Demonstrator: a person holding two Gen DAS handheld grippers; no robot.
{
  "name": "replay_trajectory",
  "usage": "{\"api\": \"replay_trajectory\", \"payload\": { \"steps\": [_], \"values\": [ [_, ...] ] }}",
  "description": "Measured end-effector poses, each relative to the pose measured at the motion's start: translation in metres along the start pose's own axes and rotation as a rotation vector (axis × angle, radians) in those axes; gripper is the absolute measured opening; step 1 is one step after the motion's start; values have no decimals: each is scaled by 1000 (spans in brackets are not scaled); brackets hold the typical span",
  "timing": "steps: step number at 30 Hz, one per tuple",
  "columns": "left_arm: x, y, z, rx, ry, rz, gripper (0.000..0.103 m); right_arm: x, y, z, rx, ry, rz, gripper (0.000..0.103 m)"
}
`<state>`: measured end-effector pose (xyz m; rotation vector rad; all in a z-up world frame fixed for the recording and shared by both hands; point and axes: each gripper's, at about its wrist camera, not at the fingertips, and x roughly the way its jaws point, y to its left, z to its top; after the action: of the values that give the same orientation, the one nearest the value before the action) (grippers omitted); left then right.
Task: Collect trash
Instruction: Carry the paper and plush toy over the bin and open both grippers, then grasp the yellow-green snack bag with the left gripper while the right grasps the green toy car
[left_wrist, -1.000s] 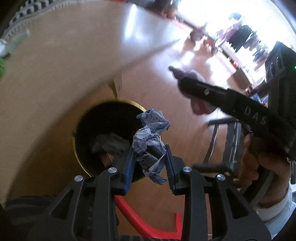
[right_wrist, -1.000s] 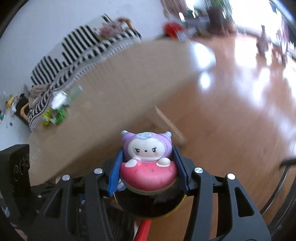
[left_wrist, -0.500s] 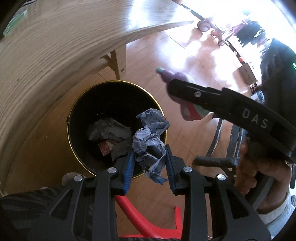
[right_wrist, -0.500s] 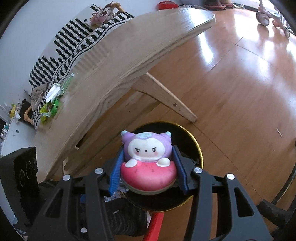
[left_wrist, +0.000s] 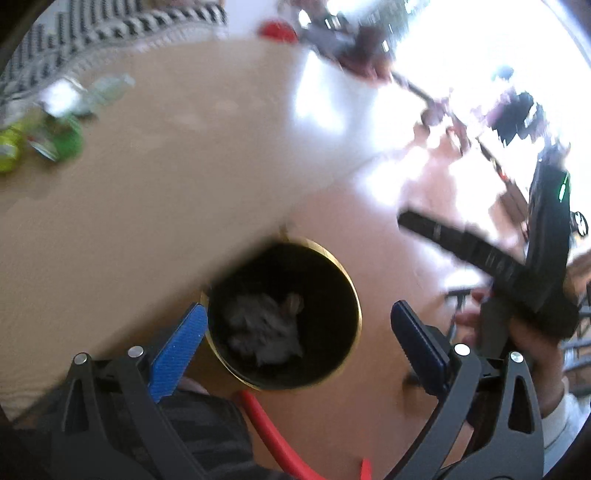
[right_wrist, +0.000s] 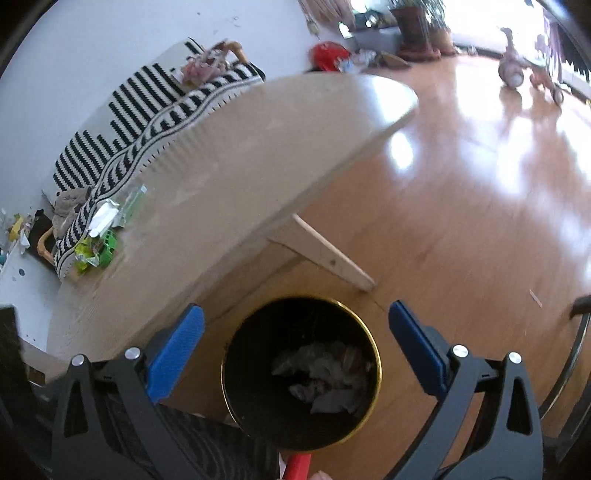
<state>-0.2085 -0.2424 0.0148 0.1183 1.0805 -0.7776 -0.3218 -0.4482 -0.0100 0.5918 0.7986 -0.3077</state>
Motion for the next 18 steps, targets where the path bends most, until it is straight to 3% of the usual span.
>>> {"api": "replay_trajectory", "payload": {
  "steps": [3, 6, 9, 13, 18],
  "values": [
    [-32, 30, 12, -50, -99, 69, 97, 1, 23, 8, -50, -35, 21, 97],
    [-57, 76, 23, -110, -149, 200, 97, 2, 55, 14, -111, -78, 45, 97],
    [-73, 126, 28, -191, -179, 312, 97, 7, 90, 20, -198, -104, 63, 97],
    [-88, 190, 32, -307, -195, 406, 97, 20, 136, 26, -315, -114, 63, 97],
    [-95, 235, 49, -315, -199, 476, 97, 53, 192, 40, -370, -85, 98, 97]
  ]
}}
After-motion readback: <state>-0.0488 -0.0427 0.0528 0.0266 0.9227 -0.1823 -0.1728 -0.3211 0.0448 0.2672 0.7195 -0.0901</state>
